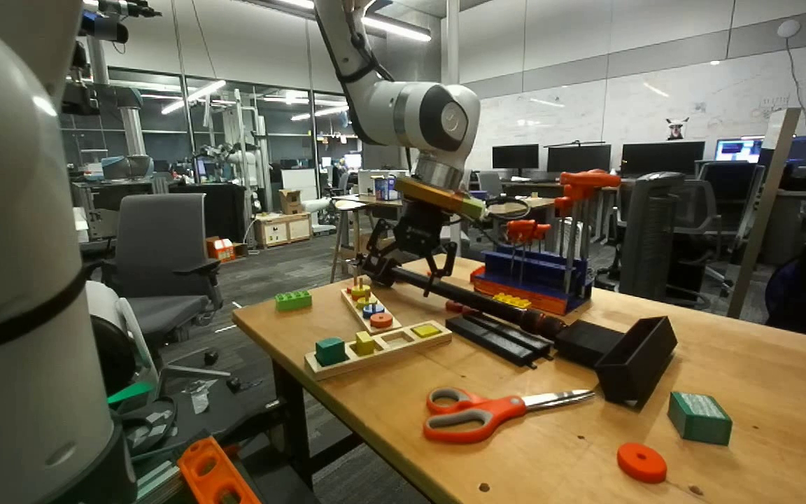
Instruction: Unhang the yellow object from the wooden object and put it on the table
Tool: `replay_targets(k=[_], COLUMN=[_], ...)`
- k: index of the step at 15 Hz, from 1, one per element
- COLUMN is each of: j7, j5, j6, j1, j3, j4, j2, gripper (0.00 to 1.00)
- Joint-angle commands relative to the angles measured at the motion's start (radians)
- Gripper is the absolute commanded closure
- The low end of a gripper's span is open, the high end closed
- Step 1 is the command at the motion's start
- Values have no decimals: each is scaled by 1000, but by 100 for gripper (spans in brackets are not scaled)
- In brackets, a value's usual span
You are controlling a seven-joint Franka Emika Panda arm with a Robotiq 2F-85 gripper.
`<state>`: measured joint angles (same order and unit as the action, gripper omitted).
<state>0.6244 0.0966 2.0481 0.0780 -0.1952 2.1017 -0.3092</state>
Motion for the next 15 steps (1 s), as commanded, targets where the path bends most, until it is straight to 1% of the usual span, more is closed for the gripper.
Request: replay_targets(k=[1, 5, 8, 11, 15], j7=[65, 65, 56, 17, -75], j5=[43, -9, -73, -153, -257], j6=[-18, 73, 187, 312, 472], j1=[8, 52, 95, 135, 165], j3=[-43, -77, -95, -107, -101], j4=[-13, 57, 130, 207, 312], j2=[-23, -7, 9, 28, 80], gripper=[0, 0, 0, 0, 0])
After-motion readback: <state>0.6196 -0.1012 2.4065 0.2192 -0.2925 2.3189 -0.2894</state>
